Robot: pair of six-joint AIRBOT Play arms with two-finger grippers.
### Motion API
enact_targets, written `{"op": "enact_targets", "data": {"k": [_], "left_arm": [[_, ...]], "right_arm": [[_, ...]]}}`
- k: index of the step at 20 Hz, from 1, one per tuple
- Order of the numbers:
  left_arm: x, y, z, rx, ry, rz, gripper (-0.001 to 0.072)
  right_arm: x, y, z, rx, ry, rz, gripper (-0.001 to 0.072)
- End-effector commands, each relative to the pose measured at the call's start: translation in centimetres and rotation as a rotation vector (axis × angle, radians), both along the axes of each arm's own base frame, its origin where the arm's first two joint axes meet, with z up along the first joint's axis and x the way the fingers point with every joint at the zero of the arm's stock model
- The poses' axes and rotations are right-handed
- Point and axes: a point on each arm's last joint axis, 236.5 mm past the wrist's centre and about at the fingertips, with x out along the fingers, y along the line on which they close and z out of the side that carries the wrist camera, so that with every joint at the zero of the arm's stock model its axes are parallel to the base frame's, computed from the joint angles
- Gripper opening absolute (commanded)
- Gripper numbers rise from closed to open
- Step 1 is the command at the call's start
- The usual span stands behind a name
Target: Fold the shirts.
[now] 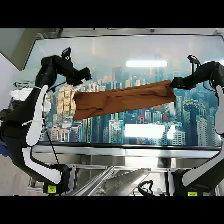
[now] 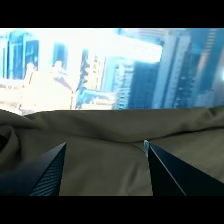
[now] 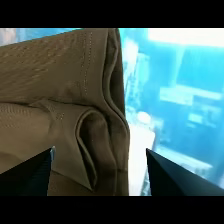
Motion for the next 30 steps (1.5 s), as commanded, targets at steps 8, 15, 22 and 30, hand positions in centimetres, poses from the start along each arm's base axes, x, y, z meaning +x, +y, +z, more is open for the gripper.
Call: {"op": "enact_targets", "data": {"k": [8, 15, 22, 30], "left_arm": [[-0.5, -2.5, 8.6, -0.010, -0.071, -0.092, 0.0550], [-1.7, -8.4, 8.7, -0.020, -0.105, -0.201, 0.0020], [-4.9, -21.2, -2.7, -0.016, 0.010, -0.422, 0.0020], [-9.4, -33.7, -13.4, -0.296, 0.136, -0.424, 0.0020]], "right_arm": [[0.4, 1.0, -4.3, 0.216, 0.096, 0.045, 0.0468], [-0.3, 3.0, -3.6, 0.265, 0.106, 0.105, 0.0011], [-3.5, 1.8, 9.2, 0.247, 0.027, 0.169, 0.0010], [-9.4, 3.1, 22.7, 0.180, -0.100, 0.180, 0.0011]]}}
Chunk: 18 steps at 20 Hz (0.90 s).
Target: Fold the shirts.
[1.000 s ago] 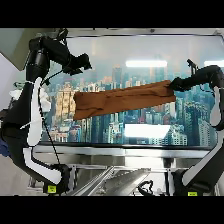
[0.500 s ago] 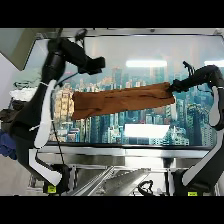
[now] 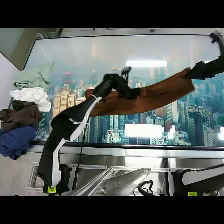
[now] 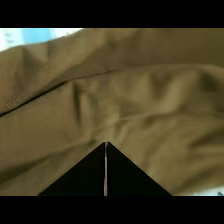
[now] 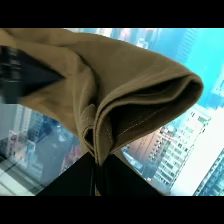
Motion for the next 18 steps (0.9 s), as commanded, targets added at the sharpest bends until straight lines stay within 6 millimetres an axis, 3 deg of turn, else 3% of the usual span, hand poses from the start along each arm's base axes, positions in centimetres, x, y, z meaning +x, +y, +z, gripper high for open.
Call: {"op": "enact_targets", "data": {"k": [1, 5, 7, 8, 10, 12, 14, 15, 17, 18], "left_arm": [[-1.9, -4.0, -2.6, -0.078, 0.047, 0.010, 0.0020], [-3.2, -6.0, -1.0, -0.143, 0.072, 0.004, 0.0020], [-3.1, -5.0, 2.6, -0.162, 0.061, -0.025, 0.0020], [-2.4, -3.8, 5.7, -0.179, 0.037, -0.032, 0.0020], [-1.1, 0.3, 14.0, -0.219, -0.044, -0.047, 0.0020], [-0.7, 6.0, 24.1, -0.262, -0.186, -0.042, 0.0020], [-1.9, 12.4, 34.5, -0.307, -0.379, 0.007, 0.0020], [-3.1, 15.5, 39.3, -0.317, -0.489, 0.040, 0.0020], [-5.6, 21.5, 46.1, -0.286, -0.692, 0.133, 0.0020], [-6.8, 24.2, 48.4, -0.255, -0.769, 0.182, 0.0020]], "right_arm": [[-2.7, 0.7, 4.7, -0.020, -0.041, -0.011, 0.0011], [-4.0, 1.0, 5.1, -0.024, -0.013, 0.003, 0.0011], [-3.7, 0.9, 4.7, -0.019, -0.002, -0.019, 0.0011], [-3.7, 1.1, 4.5, -0.015, 0.003, -0.022, 0.0011], [-3.9, 2.6, 4.1, -0.005, 0.028, 0.000, 0.0011], [-4.3, 6.0, 3.7, 0.008, 0.049, 0.057, 0.0012], [-3.9, 11.5, 3.1, 0.023, 0.026, 0.124, 0.0012], [-3.7, 15.1, 2.7, 0.043, 0.018, 0.144, 0.0012], [-3.3, 23.2, 1.7, 0.081, -0.043, 0.200, 0.0012], [-3.2, 27.8, 1.0, 0.102, -0.086, 0.226, 0.0013]]}}
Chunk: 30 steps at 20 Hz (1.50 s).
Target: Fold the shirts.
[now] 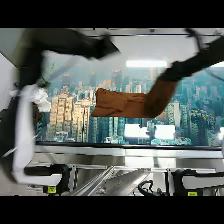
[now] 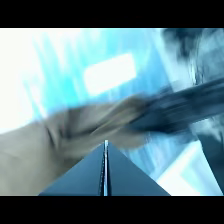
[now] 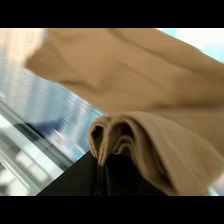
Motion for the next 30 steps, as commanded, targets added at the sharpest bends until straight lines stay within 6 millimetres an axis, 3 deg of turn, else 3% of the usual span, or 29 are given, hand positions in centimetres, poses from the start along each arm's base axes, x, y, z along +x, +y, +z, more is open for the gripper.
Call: {"op": "enact_targets", "data": {"k": [1, 2, 4, 6, 8, 9, 11, 12, 14, 16, 17, 18, 19, 22, 24, 26, 30], "left_arm": [[-5.7, 10.2, 9.9, 0.057, -0.274, 0.208, 0.0020], [-7.0, 11.8, 11.0, 0.070, -0.305, 0.248, 0.0020], [-9.3, 14.1, 12.1, 0.114, -0.347, 0.288, 0.0020], [-10.7, 15.4, 11.7, 0.164, -0.342, 0.298, 0.0020], [-11.3, 16.0, 10.5, 0.208, -0.306, 0.291, 0.0020], [-11.3, 16.2, 10.1, 0.225, -0.297, 0.286, 0.0020], [-10.7, 16.4, 9.2, 0.237, -0.266, 0.279, 0.0020], [-10.3, 16.5, 8.8, 0.238, -0.252, 0.277, 0.0020], [-9.2, 16.0, 7.9, 0.228, -0.221, 0.256, 0.0020], [-8.4, 14.5, 6.9, 0.213, -0.191, 0.200, 0.0020], [-8.2, 13.6, 6.4, 0.213, -0.178, 0.172, 0.0020], [-8.0, 12.9, 6.0, 0.212, -0.167, 0.148, 0.0020], [-7.9, 12.1, 5.6, 0.211, -0.159, 0.125, 0.0020], [-8.0, 10.7, 5.4, 0.206, -0.158, 0.086, 0.0020], [-8.3, 10.7, 5.6, 0.205, -0.164, 0.087, 0.0020], [-8.9, 10.9, 6.2, 0.207, -0.183, 0.094, 0.0020], [-10.8, 11.1, 8.1, 0.192, -0.239, 0.108, 0.0020]], "right_arm": [[0.5, 14.2, -2.0, 0.090, -0.115, 0.048, 0.0013], [0.6, 18.2, -3.7, 0.112, -0.138, 0.051, 0.0013], [0.8, 24.3, -8.3, 0.137, -0.137, 0.004, 0.0013], [1.5, 28.6, -12.6, 0.170, -0.129, -0.091, 0.0046], [1.1, 30.5, -14.4, 0.187, -0.113, -0.125, 0.0586], [1.3, 30.1, -13.6, 0.192, -0.117, -0.125, 0.0614], [3.4, 26.4, -9.3, 0.203, -0.146, -0.150, 0.0614], [4.6, 23.4, -6.9, 0.196, -0.162, -0.164, 0.0614], [6.2, 15.3, -3.4, 0.101, -0.193, -0.185, 0.0616], [6.7, 5.5, -3.7, -0.097, -0.149, -0.266, 0.0648], [6.5, 0.8, -5.0, -0.203, -0.093, -0.315, 0.0712], [5.9, -2.7, -6.5, -0.278, -0.025, -0.344, 0.0712], [5.1, -4.9, -8.4, -0.306, 0.049, -0.366, 0.0712], [2.5, -6.6, -14.7, -0.268, 0.228, -0.381, 0.0712], [0.7, -4.4, -18.2, -0.139, 0.335, -0.327, 0.0712], [0.3, -2.1, -20.5, -0.026, 0.397, -0.289, 0.0711], [-0.4, 0.2, -23.9, 0.040, 0.482, -0.248, 0.0711]]}}
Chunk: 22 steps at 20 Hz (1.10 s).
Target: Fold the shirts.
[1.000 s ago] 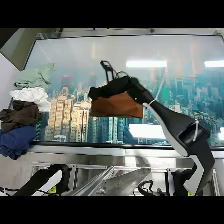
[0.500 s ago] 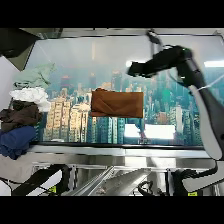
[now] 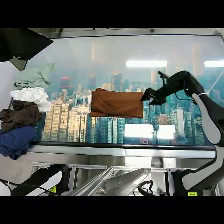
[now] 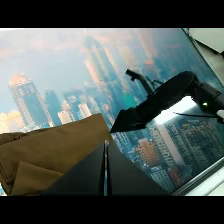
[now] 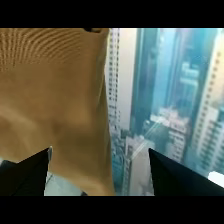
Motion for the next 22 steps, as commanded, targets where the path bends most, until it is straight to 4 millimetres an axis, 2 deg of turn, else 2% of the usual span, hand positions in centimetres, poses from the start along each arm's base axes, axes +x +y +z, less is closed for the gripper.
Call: {"op": "enact_targets", "data": {"k": [1, 5, 6, 7, 8, 9, 11, 13, 14, 15, 17, 18, 19, 21, 22], "left_arm": [[-1.5, 0.1, 1.8, -0.019, -0.057, 0.009, 0.0020], [-3.2, 0.3, 3.7, -0.035, -0.122, 0.016, 0.0020], [-3.5, 0.3, 3.9, -0.036, -0.129, 0.016, 0.0020], [-3.7, 0.3, 4.1, -0.037, -0.133, 0.015, 0.0020], [-3.8, 0.3, 4.1, -0.041, -0.130, 0.018, 0.0021], [-3.8, 0.3, 4.1, -0.041, -0.130, 0.018, 0.0021], [-3.8, 0.3, 4.1, -0.041, -0.129, 0.018, 0.0020], [-3.8, 0.3, 4.1, -0.041, -0.129, 0.018, 0.0020], [-3.7, 0.3, 4.1, -0.041, -0.130, 0.018, 0.0020], [-3.7, 0.3, 4.0, -0.040, -0.128, 0.018, 0.0020], [-3.7, 0.3, 4.0, -0.040, -0.128, 0.018, 0.0020], [-3.7, 0.3, 4.0, -0.040, -0.128, 0.018, 0.0020], [-3.7, 0.3, 4.0, -0.040, -0.128, 0.018, 0.0020], [-3.7, 0.3, 4.0, -0.040, -0.128, 0.017, 0.0020], [-3.7, 0.3, 4.0, -0.040, -0.128, 0.017, 0.0020]], "right_arm": [[-0.9, 2.4, -2.2, 0.116, 0.053, 0.020, 0.0711], [-0.5, 4.2, -2.5, 0.117, 0.018, 0.026, 0.0698], [-0.2, 4.6, -2.5, 0.113, 0.003, 0.020, 0.0542], [0.0, 4.9, -2.6, 0.111, -0.007, 0.019, 0.0221], [0.2, 5.1, -2.5, 0.111, -0.015, 0.018, 0.0041], [0.3, 5.2, -2.2, 0.114, -0.021, 0.021, 0.0013], [1.3, 4.8, 0.0, 0.123, -0.070, 0.021, 0.0012], [3.6, 2.6, 4.7, 0.121, -0.188, -0.019, 0.0012], [4.9, 0.4, 7.3, 0.111, -0.251, -0.058, 0.0012], [6.1, -2.6, 9.9, 0.090, -0.315, -0.111, 0.0012], [7.3, -10.9, 14.2, 0.016, -0.406, -0.273, 0.0011], [7.0, -16.1, 15.4, -0.050, -0.425, -0.368, 0.0012], [6.2, -21.0, 16.0, -0.120, -0.427, -0.450, 0.0011], [2.7, -30.3, 16.4, -0.253, -0.389, -0.611, 0.0011], [0.8, -33.8, 16.3, -0.289, -0.367, -0.681, 0.0011]]}}
